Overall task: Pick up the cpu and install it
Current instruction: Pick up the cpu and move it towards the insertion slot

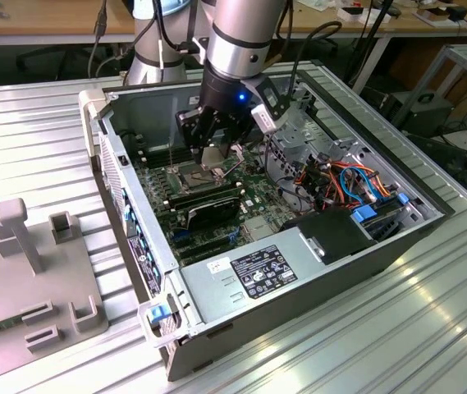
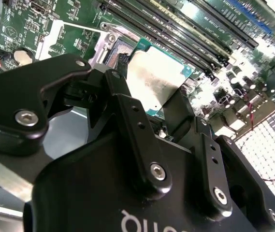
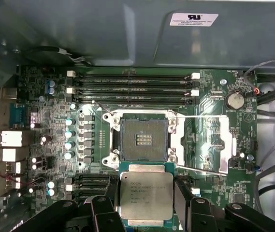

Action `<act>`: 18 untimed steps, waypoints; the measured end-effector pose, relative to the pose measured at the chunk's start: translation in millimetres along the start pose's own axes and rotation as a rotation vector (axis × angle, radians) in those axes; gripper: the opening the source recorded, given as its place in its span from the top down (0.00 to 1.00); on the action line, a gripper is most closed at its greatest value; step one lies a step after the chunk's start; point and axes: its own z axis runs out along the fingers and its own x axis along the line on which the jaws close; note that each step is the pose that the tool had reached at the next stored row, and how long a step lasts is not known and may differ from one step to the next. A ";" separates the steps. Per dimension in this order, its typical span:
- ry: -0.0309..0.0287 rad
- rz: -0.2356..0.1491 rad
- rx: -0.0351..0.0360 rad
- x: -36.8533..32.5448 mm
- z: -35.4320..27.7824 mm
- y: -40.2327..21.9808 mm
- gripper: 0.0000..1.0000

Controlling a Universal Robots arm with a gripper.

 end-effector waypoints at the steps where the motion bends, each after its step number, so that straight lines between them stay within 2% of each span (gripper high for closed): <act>1: 0.0000 0.000 0.0001 0.0 0.9 0.8 0.45; 4: -0.0001 0.000 0.0004 -0.1 4.7 4.2 0.45; 11: 0.0001 0.000 0.0007 -0.1 5.1 4.4 0.45; 18: 0.0001 0.000 0.0007 -0.2 8.9 4.4 0.45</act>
